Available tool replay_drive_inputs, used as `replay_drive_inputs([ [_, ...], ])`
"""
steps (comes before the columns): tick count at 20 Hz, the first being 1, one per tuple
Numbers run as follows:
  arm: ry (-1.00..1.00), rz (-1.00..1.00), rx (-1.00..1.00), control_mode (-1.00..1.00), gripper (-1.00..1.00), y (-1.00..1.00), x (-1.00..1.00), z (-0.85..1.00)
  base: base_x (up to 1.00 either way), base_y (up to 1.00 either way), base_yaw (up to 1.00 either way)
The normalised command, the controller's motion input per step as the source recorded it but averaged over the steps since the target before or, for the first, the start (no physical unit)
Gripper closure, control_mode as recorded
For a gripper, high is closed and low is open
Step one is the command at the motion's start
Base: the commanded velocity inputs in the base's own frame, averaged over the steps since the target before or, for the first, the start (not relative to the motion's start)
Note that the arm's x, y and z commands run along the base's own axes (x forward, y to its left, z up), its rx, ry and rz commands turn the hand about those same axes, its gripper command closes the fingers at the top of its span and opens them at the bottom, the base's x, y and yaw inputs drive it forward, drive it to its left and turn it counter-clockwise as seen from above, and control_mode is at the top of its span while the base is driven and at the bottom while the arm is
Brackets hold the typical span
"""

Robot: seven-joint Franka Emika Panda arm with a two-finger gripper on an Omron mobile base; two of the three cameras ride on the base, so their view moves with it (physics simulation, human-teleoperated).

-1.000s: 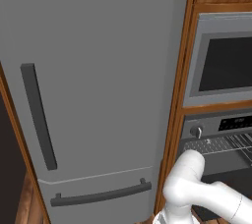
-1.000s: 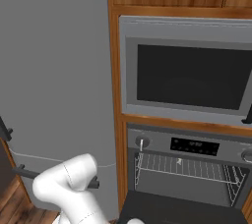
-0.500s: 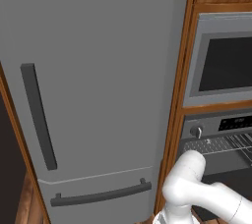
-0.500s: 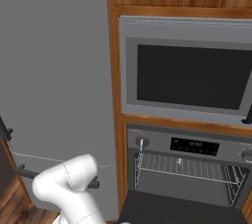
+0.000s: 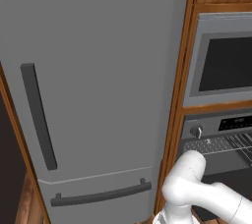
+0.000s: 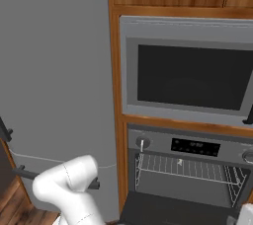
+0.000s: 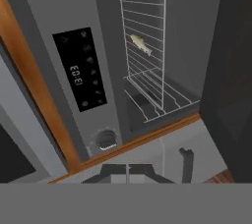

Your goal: Take the fish from the oven and place it on the plate on the counter.

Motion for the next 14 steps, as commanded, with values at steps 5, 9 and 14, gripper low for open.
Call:
replay_drive_inputs([
  [5, 0.03, -0.04, 0.0, -1.0, 1.0, 0.44, 1.0, -0.37, 0.0, 0.0, 0.0],
  [9, 0.01, -0.04, -0.01, -1.0, 1.0, 0.47, 1.0, -0.82, 0.0, 0.0, 0.0],
  [14, 0.0, -0.03, 0.0, -1.0, 1.0, 0.5, 0.96, -0.91, 0.0, 0.0, 0.0],
])
